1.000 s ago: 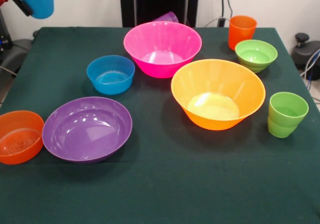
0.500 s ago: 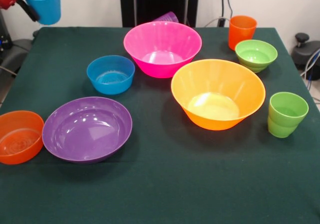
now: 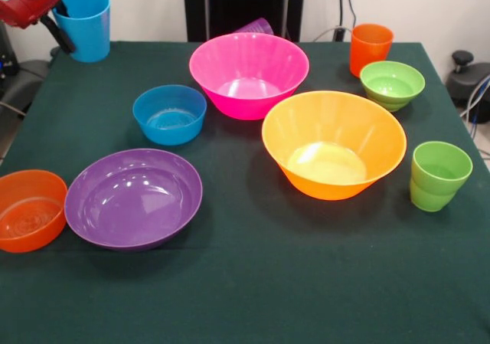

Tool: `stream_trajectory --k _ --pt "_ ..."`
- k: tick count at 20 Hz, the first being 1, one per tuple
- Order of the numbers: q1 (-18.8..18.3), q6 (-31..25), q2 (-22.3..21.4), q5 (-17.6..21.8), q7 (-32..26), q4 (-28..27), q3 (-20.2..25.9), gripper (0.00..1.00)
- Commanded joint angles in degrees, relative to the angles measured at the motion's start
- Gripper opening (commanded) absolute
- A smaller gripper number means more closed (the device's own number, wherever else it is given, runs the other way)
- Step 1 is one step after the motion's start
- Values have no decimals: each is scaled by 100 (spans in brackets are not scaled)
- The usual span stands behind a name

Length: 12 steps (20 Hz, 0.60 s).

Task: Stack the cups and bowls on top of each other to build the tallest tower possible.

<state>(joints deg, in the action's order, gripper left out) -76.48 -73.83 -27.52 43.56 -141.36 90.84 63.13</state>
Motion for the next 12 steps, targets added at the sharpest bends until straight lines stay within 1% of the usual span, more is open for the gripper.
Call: stream_trajectory --k 1,10,12 --pt "262 435 -39 39 1770 391 -484 0" --pt "286 505 -132 17 1949 414 -506 0" --pt "259 658 -150 93 2006 490 -503 0"
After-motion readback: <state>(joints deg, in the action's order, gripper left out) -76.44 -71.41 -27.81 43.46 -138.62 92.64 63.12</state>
